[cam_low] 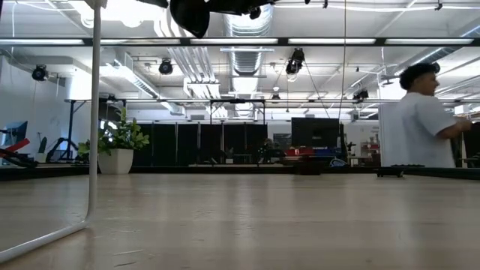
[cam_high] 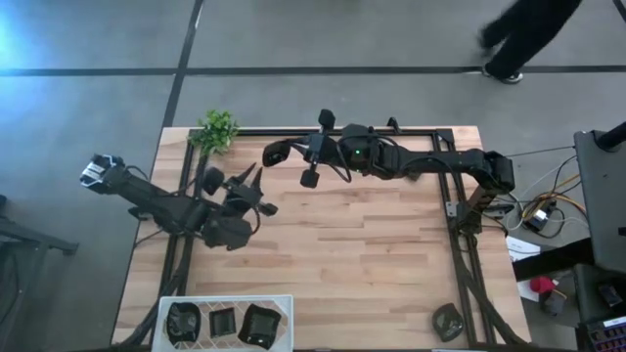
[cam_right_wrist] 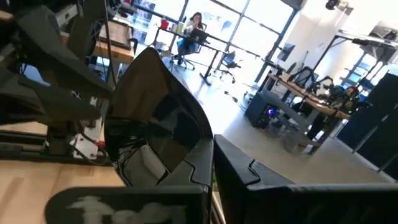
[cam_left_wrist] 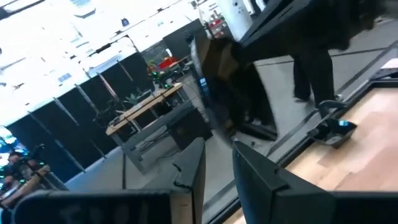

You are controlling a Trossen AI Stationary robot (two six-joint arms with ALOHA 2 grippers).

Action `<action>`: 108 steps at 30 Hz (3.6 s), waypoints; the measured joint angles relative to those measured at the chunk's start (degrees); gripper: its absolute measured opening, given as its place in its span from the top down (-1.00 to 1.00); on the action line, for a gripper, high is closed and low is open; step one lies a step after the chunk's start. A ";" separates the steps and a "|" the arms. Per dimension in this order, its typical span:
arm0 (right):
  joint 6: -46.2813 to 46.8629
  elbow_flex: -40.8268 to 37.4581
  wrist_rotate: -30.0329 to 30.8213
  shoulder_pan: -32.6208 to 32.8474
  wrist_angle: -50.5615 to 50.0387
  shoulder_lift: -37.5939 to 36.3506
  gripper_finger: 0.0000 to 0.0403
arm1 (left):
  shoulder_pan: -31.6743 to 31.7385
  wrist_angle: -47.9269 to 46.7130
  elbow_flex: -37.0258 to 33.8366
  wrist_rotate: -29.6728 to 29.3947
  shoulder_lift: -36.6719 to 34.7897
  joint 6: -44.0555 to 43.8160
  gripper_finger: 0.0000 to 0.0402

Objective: Pick & Place Mini shaped plates
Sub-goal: Stack the black leaf shaped plate on top of the other black leaf shaped plates on the shelf

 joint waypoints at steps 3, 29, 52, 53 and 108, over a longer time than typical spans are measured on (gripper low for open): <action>-0.02 0.00 0.00 -0.04 0.02 0.00 0.96 | 0.08 5.59 0.00 2.27 0.00 5.38 0.59; 0.04 -0.04 1.77 -0.24 0.26 0.00 0.96 | 2.42 11.56 0.00 4.13 0.00 7.15 0.59; -0.20 -0.04 1.88 -0.23 0.48 0.00 0.96 | 8.74 13.05 0.02 6.16 0.03 8.26 0.63; -0.20 -0.04 1.88 -0.24 0.48 0.00 0.96 | 8.85 13.08 0.02 6.14 0.02 8.32 0.67; 8.21 0.28 1.95 7.65 -16.56 -13.23 0.14 | 4.45 -39.75 13.90 57.63 -14.05 5.07 1.00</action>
